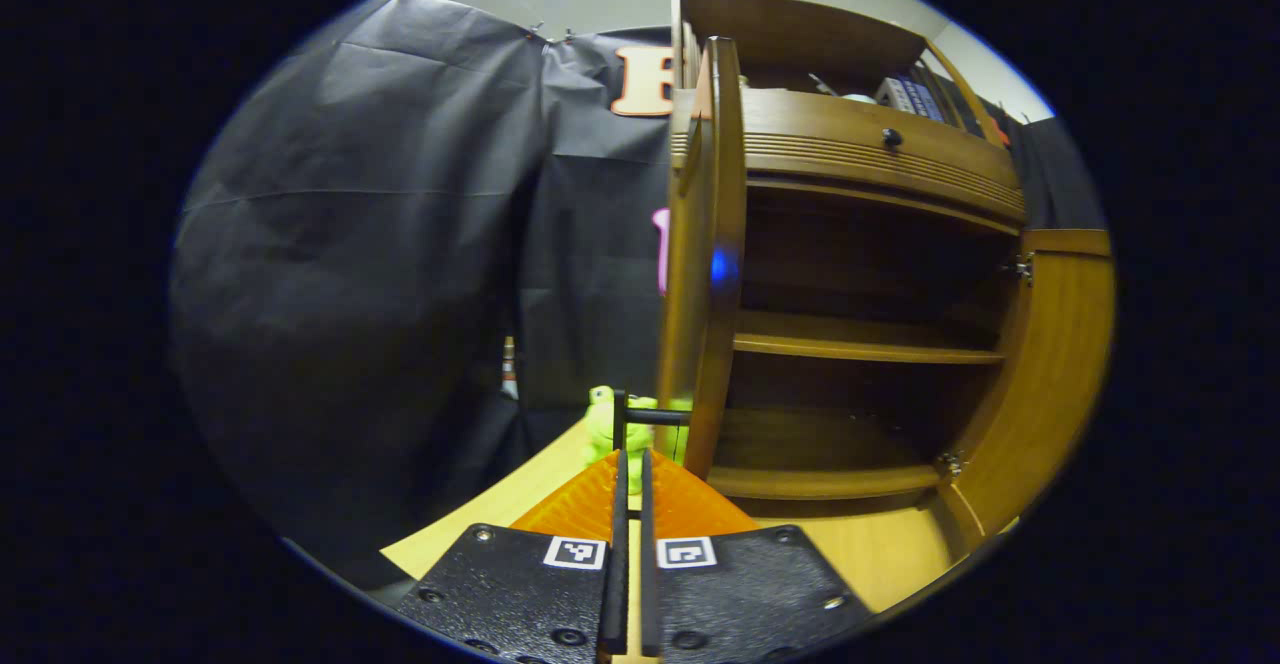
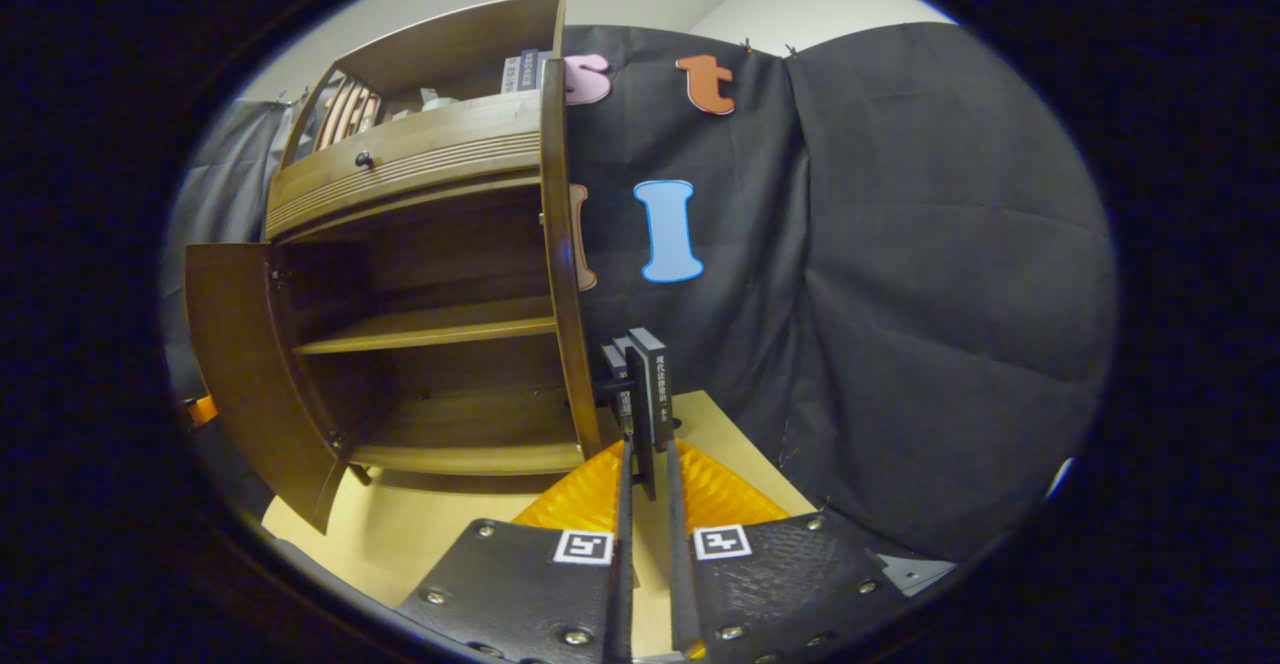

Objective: Open the right door of the double-door shoe cabinet with the right hand, and open the left door with the left hand.

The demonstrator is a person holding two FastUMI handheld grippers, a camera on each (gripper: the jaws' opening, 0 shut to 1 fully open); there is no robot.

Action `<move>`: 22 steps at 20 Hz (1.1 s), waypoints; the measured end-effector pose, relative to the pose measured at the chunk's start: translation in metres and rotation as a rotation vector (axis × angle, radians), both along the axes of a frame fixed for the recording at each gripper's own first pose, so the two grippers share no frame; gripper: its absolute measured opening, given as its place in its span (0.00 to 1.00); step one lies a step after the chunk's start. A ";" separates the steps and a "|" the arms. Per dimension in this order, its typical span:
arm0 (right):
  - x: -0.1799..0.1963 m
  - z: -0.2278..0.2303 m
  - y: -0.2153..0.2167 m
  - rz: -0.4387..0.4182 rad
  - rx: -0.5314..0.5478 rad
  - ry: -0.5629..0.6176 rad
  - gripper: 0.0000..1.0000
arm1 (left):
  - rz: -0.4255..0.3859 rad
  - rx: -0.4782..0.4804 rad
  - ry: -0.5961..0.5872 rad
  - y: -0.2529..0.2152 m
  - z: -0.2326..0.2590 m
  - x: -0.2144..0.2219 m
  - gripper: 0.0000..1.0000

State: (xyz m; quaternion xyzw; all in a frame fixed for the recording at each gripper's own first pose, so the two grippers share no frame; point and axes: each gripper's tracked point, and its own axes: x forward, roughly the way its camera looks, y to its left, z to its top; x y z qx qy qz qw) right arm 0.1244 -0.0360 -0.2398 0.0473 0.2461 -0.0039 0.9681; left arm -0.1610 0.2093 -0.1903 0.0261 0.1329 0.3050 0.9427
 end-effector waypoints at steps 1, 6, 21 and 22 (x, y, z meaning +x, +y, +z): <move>0.001 0.000 0.001 0.003 0.003 -0.001 0.15 | 0.036 0.006 -0.002 0.010 0.003 -0.015 0.02; 0.005 -0.007 0.001 0.024 0.006 0.012 0.15 | 0.131 0.010 -0.021 0.035 0.013 -0.035 0.00; 0.015 0.052 -0.006 0.011 0.023 -0.086 0.15 | -0.001 0.094 -0.161 -0.087 0.095 0.022 0.00; 0.014 0.064 -0.006 0.006 0.026 -0.103 0.15 | -0.032 0.092 -0.160 -0.097 0.098 0.031 0.03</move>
